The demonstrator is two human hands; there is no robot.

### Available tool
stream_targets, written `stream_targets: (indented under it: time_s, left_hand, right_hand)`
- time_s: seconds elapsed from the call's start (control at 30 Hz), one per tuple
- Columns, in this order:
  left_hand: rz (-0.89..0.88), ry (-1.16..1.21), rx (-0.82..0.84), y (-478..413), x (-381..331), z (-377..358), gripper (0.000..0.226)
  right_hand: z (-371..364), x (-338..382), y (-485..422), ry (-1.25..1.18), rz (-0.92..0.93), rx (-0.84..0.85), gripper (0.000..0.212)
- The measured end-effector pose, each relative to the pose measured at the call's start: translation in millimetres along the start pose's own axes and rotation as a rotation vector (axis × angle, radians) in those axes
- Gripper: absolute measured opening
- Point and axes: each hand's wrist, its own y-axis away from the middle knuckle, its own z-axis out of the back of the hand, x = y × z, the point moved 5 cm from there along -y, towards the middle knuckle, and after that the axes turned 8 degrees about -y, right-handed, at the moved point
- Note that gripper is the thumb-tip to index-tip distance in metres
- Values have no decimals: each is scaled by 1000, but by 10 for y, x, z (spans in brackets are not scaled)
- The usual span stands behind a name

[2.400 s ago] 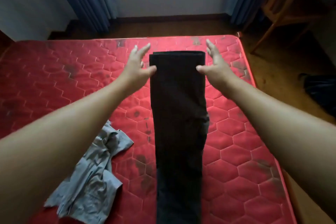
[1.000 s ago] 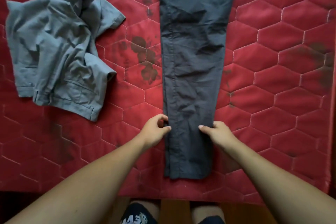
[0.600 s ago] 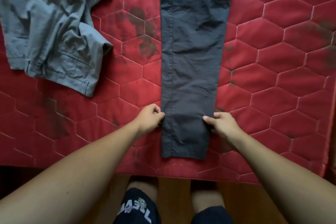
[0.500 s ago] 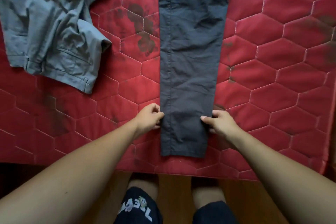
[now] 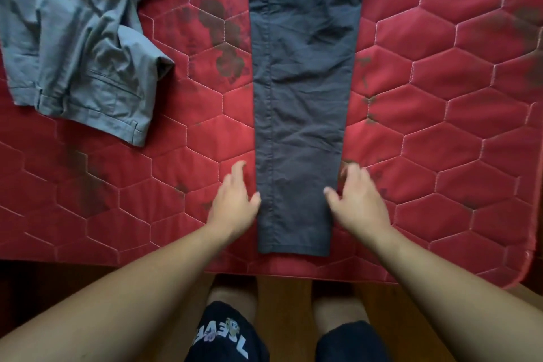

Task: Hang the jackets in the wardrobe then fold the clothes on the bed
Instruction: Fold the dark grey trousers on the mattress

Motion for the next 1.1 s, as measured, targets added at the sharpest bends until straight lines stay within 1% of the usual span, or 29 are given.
stream_targets:
  time_s: [0.03, 0.07, 0.1, 0.17, 0.23, 0.27, 0.33, 0.4, 0.47, 0.53, 0.57, 0.63, 0.7, 0.73, 0.8, 0.87, 0.97, 1.0, 1.03, 1.1]
  left_hand:
    - [-85, -102, -122, -65, -87, 108, 70]
    - [-176, -189, -230, -132, -209, 205, 72]
    - [-267, -256, -309, -249, -359, 289, 73]
    - [-435, -341, -394, -491, -647, 387, 73]
    - [-542, -455, -431, -840, -843, 421, 73]
    - [-551, -528, -412, -1013, -891, 422, 73]
    - [-507, -648, -346, -1255, -890, 397, 74]
    - [-490, -692, -362, -1308, -903, 410, 73]
    - [-490, -655, -449, -1303, -974, 554, 64]
    - [-508, -592, -560, -1435, -1146, 829, 54]
    - [-536, -556, -609, -1562, -1269, 998, 53]
    - [-585, -470, -673, -1923, -1580, 1347, 56]
    - [-593, -437, -692, -2327, -1867, 1607, 64]
    - [-584, -474, -676, -2530, -1963, 1663, 67]
    - [-549, -600, -597, -2850, -2012, 1646, 71]
    - [-521, -676, -563, -2984, -1950, 1579, 71]
    - [-518, -687, -554, -3001, -1955, 1623, 69]
    - [-522, -683, -559, -2994, -2006, 1707, 65]
    - [-530, -674, -593, -3006, -2091, 1831, 60]
    - [-539, -629, -716, -3097, -2307, 2130, 51]
  right_hand:
    - [104, 125, -76, 81, 102, -132, 53]
    - [164, 244, -157, 153, 198, -210, 62]
    - [206, 374, -300, 216, 293, -250, 68]
    - [236, 586, -597, 310, 445, -272, 76]
    - [242, 707, -993, 367, 481, -263, 79]
    - [230, 729, -1174, 412, 465, -232, 80]
    - [166, 693, -1410, 528, 427, -145, 83]
    - [178, 661, -1467, 587, 413, -134, 82]
    - [333, 752, -1455, 546, 455, -217, 72]
    - [607, 954, -1574, 468, 530, -348, 59]
    - [757, 1094, -1706, 438, 569, -414, 57]
    - [1051, 1420, -2116, 391, 613, -500, 63]
    - [1275, 1723, -2589, 407, 618, -528, 70]
    - [1340, 1803, -2818, 460, 594, -512, 73]
    - [1362, 1780, -3196, 578, 517, -409, 78]
    - [1310, 1625, -3393, 582, 459, -313, 81]
    - [1315, 1584, -3443, 562, 433, -267, 81]
    - [1382, 1649, -3429, 565, 447, -287, 78]
    - [1495, 1743, -3437, 552, 482, -344, 72]
    - [1750, 1956, -3530, 504, 580, -495, 61]
